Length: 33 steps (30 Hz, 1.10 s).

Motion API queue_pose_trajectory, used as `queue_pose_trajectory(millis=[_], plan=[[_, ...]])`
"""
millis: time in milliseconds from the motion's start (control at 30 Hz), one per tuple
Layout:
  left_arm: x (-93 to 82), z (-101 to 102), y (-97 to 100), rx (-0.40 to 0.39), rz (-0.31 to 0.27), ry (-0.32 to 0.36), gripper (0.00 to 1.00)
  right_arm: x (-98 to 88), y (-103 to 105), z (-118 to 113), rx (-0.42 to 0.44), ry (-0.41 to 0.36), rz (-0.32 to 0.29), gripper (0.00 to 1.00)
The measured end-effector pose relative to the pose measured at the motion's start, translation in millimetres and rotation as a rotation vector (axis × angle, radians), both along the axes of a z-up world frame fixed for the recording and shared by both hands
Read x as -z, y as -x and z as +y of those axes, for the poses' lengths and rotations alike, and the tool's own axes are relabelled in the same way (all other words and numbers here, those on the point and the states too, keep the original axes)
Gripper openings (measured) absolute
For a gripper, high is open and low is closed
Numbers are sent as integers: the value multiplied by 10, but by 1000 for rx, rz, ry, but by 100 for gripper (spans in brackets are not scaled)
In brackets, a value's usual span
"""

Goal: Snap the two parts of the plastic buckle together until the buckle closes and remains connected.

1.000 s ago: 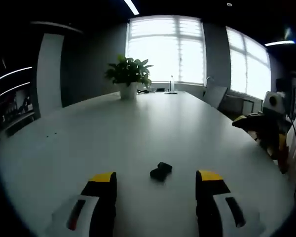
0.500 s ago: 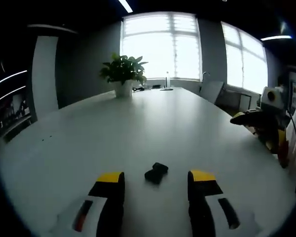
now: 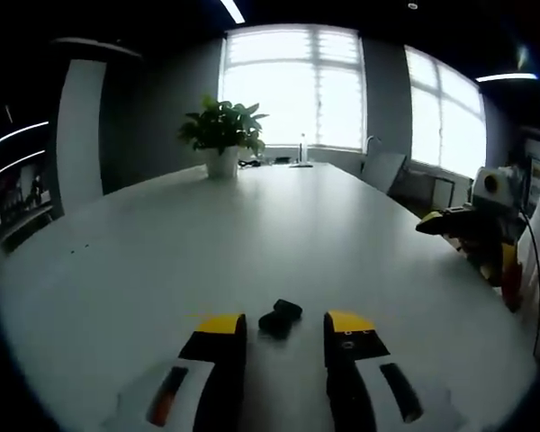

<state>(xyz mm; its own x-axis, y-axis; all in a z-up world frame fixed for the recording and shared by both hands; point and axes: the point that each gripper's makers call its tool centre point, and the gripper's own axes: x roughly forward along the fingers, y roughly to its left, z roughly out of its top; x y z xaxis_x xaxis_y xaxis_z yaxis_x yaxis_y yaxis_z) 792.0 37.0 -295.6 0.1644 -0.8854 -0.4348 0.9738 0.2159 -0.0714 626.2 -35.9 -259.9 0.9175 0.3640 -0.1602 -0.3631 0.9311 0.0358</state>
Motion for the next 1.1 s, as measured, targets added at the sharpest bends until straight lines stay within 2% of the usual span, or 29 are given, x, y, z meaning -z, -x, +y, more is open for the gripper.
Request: queue_pose_trajectory(millis=[400,1100], plan=[[0,1,-13,11,6,8,24,-3,1,13,0,-3,-1,80],[15,-45,-20,8,0,12,13,-34,8,-27,5,-2,-8,79]])
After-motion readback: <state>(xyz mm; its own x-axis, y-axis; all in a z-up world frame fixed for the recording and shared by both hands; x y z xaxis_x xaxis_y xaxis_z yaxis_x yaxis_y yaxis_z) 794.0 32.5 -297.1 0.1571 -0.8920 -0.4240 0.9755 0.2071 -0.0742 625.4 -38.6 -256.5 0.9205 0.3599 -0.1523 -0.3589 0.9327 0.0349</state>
